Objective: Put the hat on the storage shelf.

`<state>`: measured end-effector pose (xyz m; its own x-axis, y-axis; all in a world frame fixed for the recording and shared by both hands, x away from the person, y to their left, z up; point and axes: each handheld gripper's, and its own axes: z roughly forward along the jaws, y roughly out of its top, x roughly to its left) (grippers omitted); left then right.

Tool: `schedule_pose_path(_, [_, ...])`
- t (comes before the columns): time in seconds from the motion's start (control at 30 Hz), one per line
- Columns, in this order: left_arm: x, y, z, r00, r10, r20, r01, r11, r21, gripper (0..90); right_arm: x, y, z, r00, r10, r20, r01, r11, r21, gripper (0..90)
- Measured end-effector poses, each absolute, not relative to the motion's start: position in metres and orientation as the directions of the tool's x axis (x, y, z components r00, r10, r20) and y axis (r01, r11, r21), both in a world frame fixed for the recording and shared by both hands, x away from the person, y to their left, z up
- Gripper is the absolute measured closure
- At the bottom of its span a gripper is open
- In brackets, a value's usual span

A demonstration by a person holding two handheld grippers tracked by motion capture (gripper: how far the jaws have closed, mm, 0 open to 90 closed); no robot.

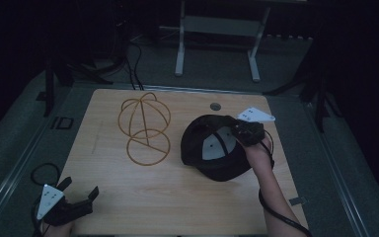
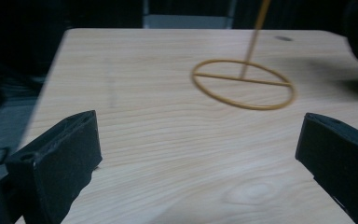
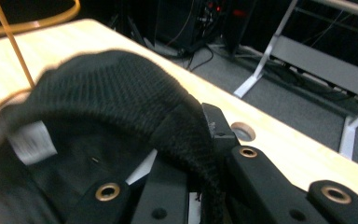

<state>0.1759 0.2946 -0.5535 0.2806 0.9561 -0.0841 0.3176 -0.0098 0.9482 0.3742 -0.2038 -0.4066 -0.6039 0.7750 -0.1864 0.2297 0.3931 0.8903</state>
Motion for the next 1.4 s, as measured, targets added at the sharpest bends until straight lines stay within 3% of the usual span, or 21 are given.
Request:
schedule_pose_path(0.6, [0.182, 0.190, -0.527, 0.567, 0.807, -0.164, 0.344, -0.051, 0.938, 0.4, 0.340, -0.204, -0.362, -0.604, 0.771, -0.201, 0.145, 0.355, 0.924, 88.8])
schedule_pose_path(0.77, [0.192, 0.172, -0.520, 0.596, 0.782, -0.182, 0.350, -0.049, 0.935, 0.4, 0.332, -0.200, -0.355, -0.603, 0.767, -0.219, 0.125, 0.362, 0.924, 88.8])
schedule_pose_path(0.93, [0.202, 0.149, -0.513, 0.632, 0.765, -0.125, 0.322, -0.111, 0.940, 0.4, 0.327, -0.196, -0.354, -0.612, 0.762, -0.212, 0.125, 0.358, 0.925, 88.8])
schedule_pose_path(1.4, [0.237, 0.107, -0.500, 0.681, 0.728, -0.085, 0.269, -0.141, 0.953, 2.4, 0.319, -0.184, -0.356, -0.643, 0.732, -0.226, 0.092, 0.366, 0.926, 88.7])
